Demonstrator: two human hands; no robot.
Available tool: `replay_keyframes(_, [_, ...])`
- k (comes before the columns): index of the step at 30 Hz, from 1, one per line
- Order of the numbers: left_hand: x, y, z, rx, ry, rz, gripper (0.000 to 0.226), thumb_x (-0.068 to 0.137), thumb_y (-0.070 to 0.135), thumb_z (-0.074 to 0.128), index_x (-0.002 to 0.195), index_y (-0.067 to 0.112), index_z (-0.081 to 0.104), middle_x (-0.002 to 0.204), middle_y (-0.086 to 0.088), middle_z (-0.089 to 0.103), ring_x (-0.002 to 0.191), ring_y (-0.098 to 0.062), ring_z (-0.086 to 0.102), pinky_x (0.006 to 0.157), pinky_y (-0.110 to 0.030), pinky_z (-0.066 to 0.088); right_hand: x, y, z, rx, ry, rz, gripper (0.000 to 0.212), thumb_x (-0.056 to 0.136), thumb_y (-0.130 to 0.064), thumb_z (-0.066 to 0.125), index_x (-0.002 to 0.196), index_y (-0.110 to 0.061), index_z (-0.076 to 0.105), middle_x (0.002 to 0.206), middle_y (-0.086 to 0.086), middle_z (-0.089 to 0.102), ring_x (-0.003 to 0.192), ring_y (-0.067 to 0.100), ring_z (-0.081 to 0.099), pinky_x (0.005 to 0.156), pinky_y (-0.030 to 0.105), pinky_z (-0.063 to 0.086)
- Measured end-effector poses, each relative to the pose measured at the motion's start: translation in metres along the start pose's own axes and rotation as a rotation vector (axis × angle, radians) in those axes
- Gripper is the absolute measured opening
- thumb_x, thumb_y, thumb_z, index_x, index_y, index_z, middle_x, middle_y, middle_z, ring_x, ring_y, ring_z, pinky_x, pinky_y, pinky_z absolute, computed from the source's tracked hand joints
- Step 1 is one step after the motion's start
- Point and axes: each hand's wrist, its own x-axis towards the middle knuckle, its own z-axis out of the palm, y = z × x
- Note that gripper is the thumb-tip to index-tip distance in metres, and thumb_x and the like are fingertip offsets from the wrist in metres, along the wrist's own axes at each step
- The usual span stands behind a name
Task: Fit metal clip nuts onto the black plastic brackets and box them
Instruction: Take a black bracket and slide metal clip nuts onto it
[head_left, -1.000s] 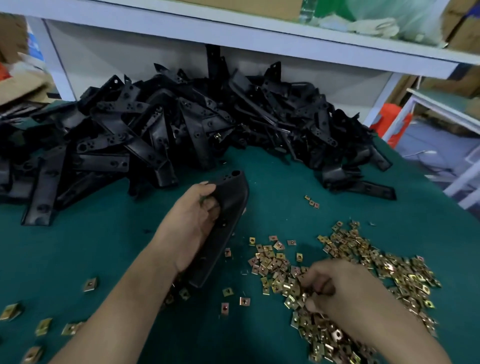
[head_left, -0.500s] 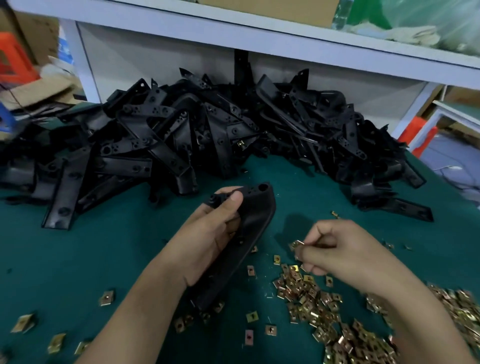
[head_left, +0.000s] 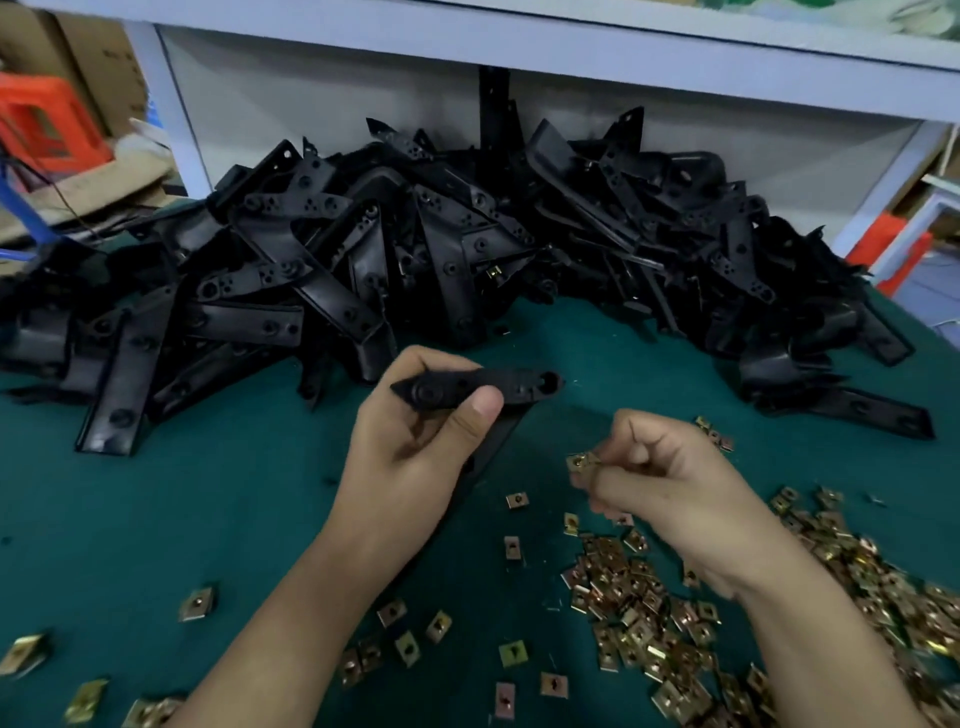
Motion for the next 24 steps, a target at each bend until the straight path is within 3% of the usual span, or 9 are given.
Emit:
replay_keyframes(3, [-0.0020, -0.0043, 0.0018, 0.163, 0.041, 0.045, 0.020, 0.093, 0.040, 0.066, 0.094, 0.029, 0.049, 0.072, 0.019, 0.053, 0.062, -0.002, 0.050, 0.060, -0.018, 0.042, 0.0000, 0.0042, 0.0003, 0.036, -0.032, 0.026, 0.027, 0.080, 0.010, 0.072, 0.064, -0.006, 0.057, 0.094, 0.004, 0.075, 0.065, 0.015, 0.067, 0.058, 0.022, 0.052])
replay_keyframes(7, [-0.0041, -0.0058, 0.0021, 0.355, 0.076, 0.106, 0.028, 0.087, 0.059, 0.061, 0.096, 0.046, 0.037, 0.079, 0.026, 0.052, 0.067, -0.010, 0.052, 0.059, -0.042, 0.048, -0.0007, 0.0038, 0.0012, 0.013, -0.026, -0.027, 0.018, 0.070, -0.007, 0.073, 0.063, -0.009, 0.056, 0.070, 0.009, 0.069, 0.062, 0.023, 0.062, 0.056, 0.027, 0.049])
replay_keyframes(10, [-0.0048, -0.0041, 0.0017, 0.432, 0.074, 0.183, 0.033, 0.088, 0.066, 0.058, 0.099, 0.045, 0.034, 0.080, 0.021, 0.052, 0.067, -0.011, 0.051, 0.055, -0.034, 0.043, -0.0011, 0.0029, 0.0010, 0.042, -0.054, -0.028, 0.016, 0.073, -0.005, 0.074, 0.072, -0.016, 0.062, 0.065, 0.010, 0.067, 0.061, 0.024, 0.064, 0.055, 0.027, 0.050])
replay_keyframes(13, [-0.0052, -0.0028, 0.0008, 0.464, 0.040, 0.193, 0.031, 0.092, 0.059, 0.059, 0.099, 0.041, 0.035, 0.087, 0.008, 0.051, 0.068, -0.015, 0.050, 0.054, -0.030, 0.041, -0.0015, 0.0021, 0.0011, 0.071, -0.094, -0.027, 0.022, 0.082, 0.005, 0.074, 0.085, -0.017, 0.071, 0.069, 0.008, 0.069, 0.061, 0.018, 0.066, 0.055, 0.022, 0.050])
replay_keyframes(19, [-0.0049, -0.0025, -0.0023, 0.499, -0.066, 0.145, 0.029, 0.091, 0.055, 0.060, 0.097, 0.039, 0.036, 0.082, 0.001, 0.049, 0.062, -0.017, 0.044, 0.052, -0.021, 0.035, -0.0027, -0.0008, 0.0053, 0.077, -0.072, 0.004, 0.012, 0.078, -0.007, 0.080, 0.081, -0.014, 0.071, 0.068, 0.004, 0.067, 0.058, 0.017, 0.065, 0.053, 0.021, 0.050])
replay_keyframes(24, [-0.0043, -0.0040, -0.0044, 0.502, -0.138, 0.093, 0.032, 0.088, 0.060, 0.058, 0.097, 0.038, 0.037, 0.082, -0.002, 0.049, 0.064, -0.022, 0.044, 0.055, -0.036, 0.037, -0.0038, -0.0020, 0.0039, 0.148, -0.059, 0.026, 0.013, 0.068, -0.023, 0.080, 0.080, -0.022, 0.075, 0.072, 0.004, 0.069, 0.060, 0.017, 0.066, 0.054, 0.020, 0.050])
